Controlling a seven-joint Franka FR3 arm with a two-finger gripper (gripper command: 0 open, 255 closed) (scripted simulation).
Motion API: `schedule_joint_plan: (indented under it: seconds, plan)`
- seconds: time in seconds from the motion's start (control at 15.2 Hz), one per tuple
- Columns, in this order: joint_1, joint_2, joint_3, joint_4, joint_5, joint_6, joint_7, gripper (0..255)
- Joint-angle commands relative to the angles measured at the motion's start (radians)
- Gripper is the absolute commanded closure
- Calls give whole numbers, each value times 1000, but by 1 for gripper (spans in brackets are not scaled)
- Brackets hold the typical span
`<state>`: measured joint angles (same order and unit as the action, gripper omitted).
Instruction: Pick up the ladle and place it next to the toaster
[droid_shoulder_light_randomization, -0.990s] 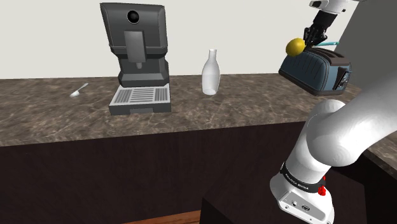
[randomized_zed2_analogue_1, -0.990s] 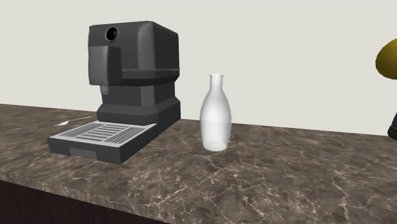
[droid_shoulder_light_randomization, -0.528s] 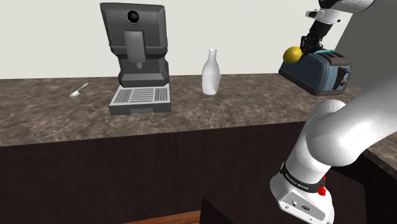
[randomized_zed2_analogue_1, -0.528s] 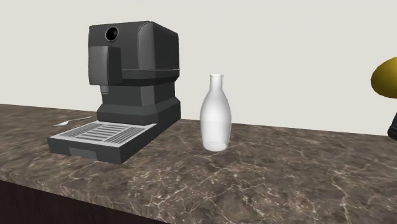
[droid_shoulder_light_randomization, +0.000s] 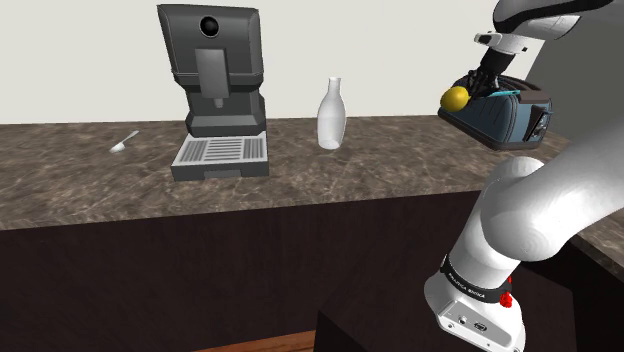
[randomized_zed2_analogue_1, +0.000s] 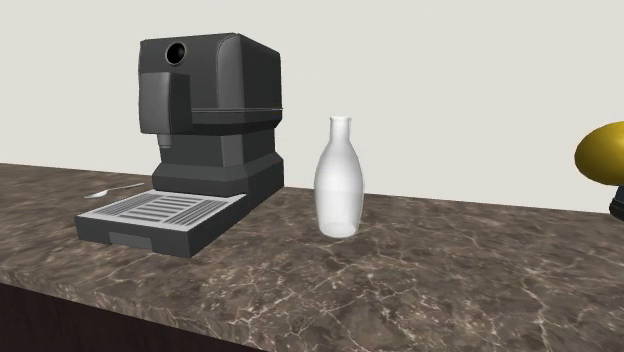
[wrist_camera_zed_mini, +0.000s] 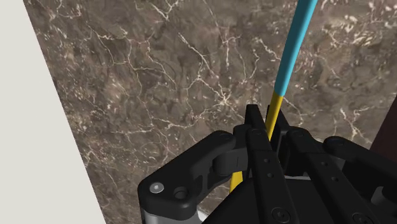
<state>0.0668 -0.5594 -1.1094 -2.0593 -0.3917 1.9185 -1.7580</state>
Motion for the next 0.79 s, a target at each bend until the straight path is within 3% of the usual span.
schedule_joint_plan:
  seconds: [0.0, 0.73]
  plan:
    - [3, 2, -14, -21, -4, 26, -1, 255]
    - [27, 18, -100, -133, -29, 170, -5, 255]
